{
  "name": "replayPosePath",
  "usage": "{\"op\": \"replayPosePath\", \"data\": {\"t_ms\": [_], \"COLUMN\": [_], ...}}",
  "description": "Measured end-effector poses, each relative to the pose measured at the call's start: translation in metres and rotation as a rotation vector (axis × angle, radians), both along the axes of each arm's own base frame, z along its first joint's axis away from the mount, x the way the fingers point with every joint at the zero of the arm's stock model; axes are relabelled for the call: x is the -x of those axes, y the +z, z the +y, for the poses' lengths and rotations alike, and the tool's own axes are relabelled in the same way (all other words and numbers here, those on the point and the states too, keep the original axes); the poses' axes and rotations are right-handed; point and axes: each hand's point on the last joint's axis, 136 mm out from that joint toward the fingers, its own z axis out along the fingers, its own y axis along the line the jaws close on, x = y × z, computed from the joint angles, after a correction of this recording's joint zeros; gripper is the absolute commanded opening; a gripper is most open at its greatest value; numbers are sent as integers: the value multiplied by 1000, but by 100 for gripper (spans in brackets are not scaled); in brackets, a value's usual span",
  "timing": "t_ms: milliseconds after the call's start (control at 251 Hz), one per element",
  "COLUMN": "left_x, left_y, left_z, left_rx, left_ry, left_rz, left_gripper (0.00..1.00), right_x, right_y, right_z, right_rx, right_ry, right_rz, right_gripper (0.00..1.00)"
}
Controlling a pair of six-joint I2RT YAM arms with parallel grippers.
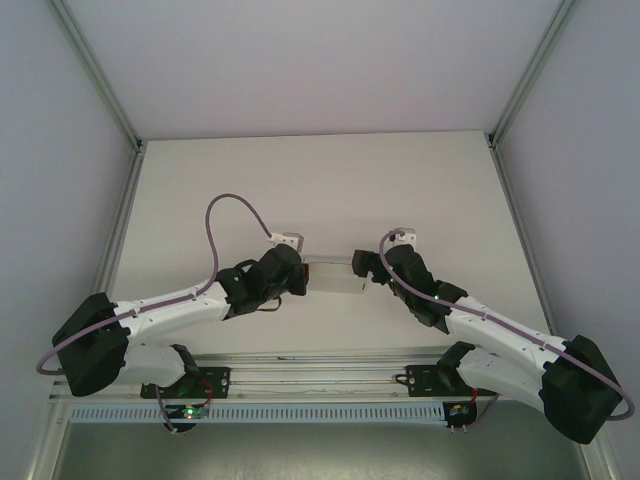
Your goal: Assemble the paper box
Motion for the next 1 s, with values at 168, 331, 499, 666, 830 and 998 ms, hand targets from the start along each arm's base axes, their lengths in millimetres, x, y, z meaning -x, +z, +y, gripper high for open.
{"op": "replayPosePath", "data": {"t_ms": [168,331,499,666,830,998], "left_x": [2,7,16,30,36,30], "left_y": [0,0,3,8,29,43], "left_z": [-1,-4,-7,-4,6,16], "left_rx": [-7,-8,4,7,33,72], "left_ry": [-16,-50,-91,-122,-111,-26], "left_rz": [6,28,48,77,53,36], "left_gripper": [4,19,32,89,100,100], "right_x": [4,10,12,12,12,13], "right_y": [-6,-13,-16,-19,-21,-23], "right_z": [0,-3,-2,0,2,2], "right_rx": [-62,-103,-120,-128,-134,-139], "right_ry": [-5,-13,-14,-25,-37,-46], "right_rz": [-23,-34,-34,-25,-21,-21], "right_gripper": [98,98,98,98,98,99]}}
